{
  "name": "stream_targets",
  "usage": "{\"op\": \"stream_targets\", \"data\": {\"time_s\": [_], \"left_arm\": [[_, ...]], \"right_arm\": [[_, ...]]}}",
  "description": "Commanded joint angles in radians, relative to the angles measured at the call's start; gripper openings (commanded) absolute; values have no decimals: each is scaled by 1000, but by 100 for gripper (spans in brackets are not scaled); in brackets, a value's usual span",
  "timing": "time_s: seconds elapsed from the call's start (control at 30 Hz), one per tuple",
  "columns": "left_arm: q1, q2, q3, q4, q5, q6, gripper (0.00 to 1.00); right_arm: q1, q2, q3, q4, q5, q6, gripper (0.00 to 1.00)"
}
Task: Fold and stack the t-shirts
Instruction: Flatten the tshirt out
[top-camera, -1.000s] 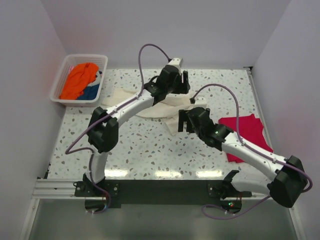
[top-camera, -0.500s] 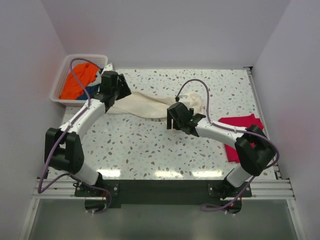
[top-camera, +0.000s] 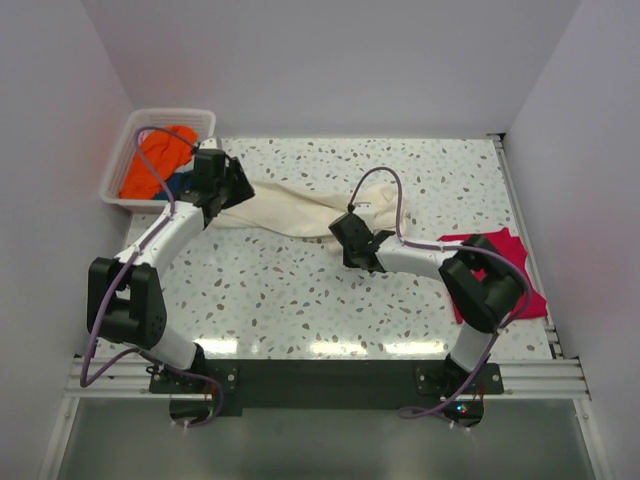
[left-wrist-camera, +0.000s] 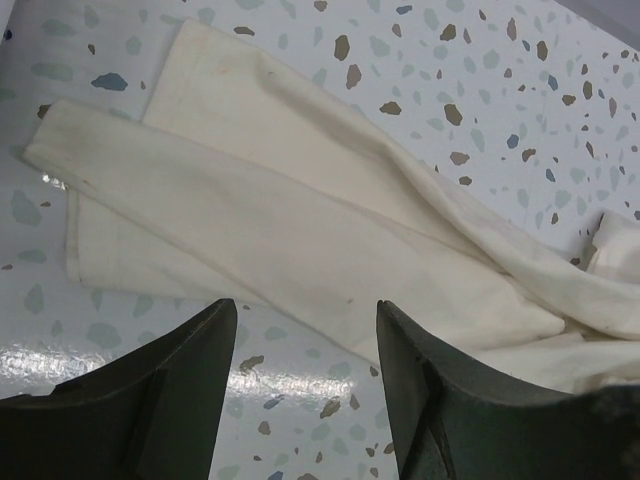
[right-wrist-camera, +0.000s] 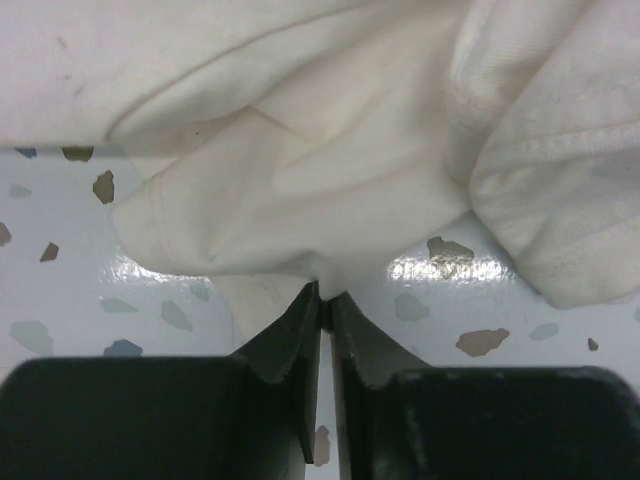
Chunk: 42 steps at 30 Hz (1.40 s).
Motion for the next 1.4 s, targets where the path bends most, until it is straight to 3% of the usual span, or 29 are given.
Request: {"op": "stream_targets", "data": {"time_s": [0.0, 0.03, 0.07, 0.4, 0.53, 0.8, 1.0, 1.37], "left_arm": [[5, -15, -8, 15, 13, -11, 63], [5, -18, -13, 13, 13, -13, 62], [5, -18, -21, 13, 11, -17, 61], [11, -66, -94, 20, -52, -70, 57], [11, -79, -129, 19, -78, -99, 57], [11, -99, -182, 10, -131, -172, 57], [13, -116, -226, -51, -223, -251, 50], [13, -130, -266, -48, -239, -268, 47]], "right_arm": [[-3, -50, 10, 8, 61, 28, 8], [-3, -74, 7, -3, 86, 25, 1], [-8, -137, 3, -30, 98, 13, 0], [-137, -585, -8, -265, 115, -58, 0], [-184, -688, -2, -329, 114, -73, 0], [-257, -762, 29, -385, 121, -99, 0], [-273, -759, 27, -392, 111, -99, 0], [-321, -802, 114, -428, 75, -127, 0]]}}
